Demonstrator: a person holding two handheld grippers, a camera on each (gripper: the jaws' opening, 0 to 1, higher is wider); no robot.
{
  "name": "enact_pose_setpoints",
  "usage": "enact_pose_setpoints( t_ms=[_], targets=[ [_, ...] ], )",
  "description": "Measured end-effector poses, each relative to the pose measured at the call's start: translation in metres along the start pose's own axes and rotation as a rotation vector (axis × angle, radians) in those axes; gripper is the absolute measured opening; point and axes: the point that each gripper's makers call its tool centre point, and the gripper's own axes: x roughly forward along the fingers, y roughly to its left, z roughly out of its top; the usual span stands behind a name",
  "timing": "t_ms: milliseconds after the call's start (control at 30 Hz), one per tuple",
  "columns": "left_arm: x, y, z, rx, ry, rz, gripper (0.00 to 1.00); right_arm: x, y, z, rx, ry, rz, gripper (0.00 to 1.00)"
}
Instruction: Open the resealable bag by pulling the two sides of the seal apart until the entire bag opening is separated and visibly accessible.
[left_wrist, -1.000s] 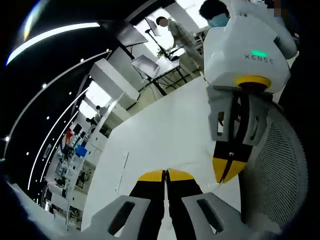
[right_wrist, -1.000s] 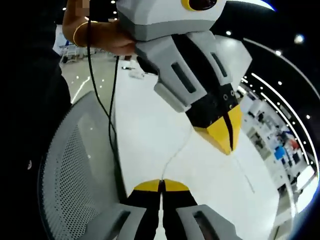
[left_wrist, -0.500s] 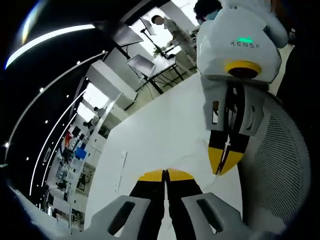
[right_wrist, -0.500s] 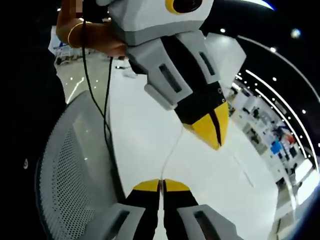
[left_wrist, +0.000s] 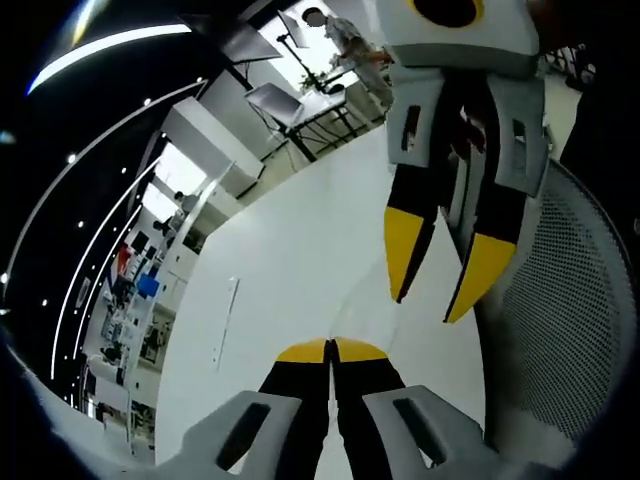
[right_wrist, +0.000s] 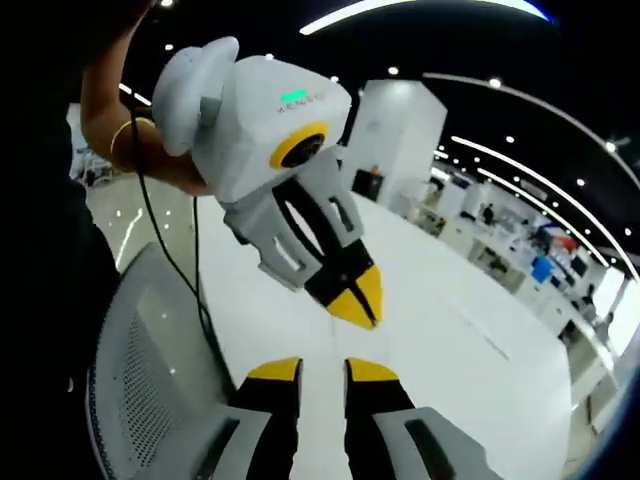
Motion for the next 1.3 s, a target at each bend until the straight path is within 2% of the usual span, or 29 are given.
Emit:
enact_pose_setpoints(
  t_ms=[333, 433, 567, 667, 800, 967, 1100, 1300],
  targets=[
    [0.009, 0.053, -0.015, -0.096, 0.014, 0.079, 0.0, -0.004, -0.003, -0.01, 0.019, 0.028, -0.01, 0.17],
    [0.011, 0.071, -0.018, -0.09, 0.021, 0.106, 0.0, -0.006, -0.004, -0.013, 0.028, 0.038, -0.015, 0.19],
    [0.013, 0.099, -0.018, -0.095, 0.01, 0.118, 0.0, -0.009, -0.005, -0.016, 0.041, 0.045, -0.017, 0.2],
    [0.017, 0.116, -0.019, -0.143, -0.006, 0.11, 0.0, -0.012, -0.008, -0.019, 0.057, 0.046, -0.029, 0.21],
    [0.023, 0.143, -0.017, -0.114, -0.001, 0.128, 0.0, -0.016, -0.012, -0.025, 0.1, 0.055, -0.052, 0.26],
    [0.034, 0.171, -0.016, -0.12, 0.0, 0.147, 0.0, -0.022, -0.016, -0.033, 0.158, 0.055, -0.08, 0.34],
    [0.051, 0.197, -0.02, -0.115, 0.013, 0.164, 0.0, -0.027, -0.015, -0.042, 0.206, 0.067, -0.095, 0.39],
    [0.073, 0.232, -0.015, -0.094, 0.016, 0.183, 0.0, -0.029, -0.015, -0.05, 0.243, 0.09, -0.105, 0.44]
  ],
)
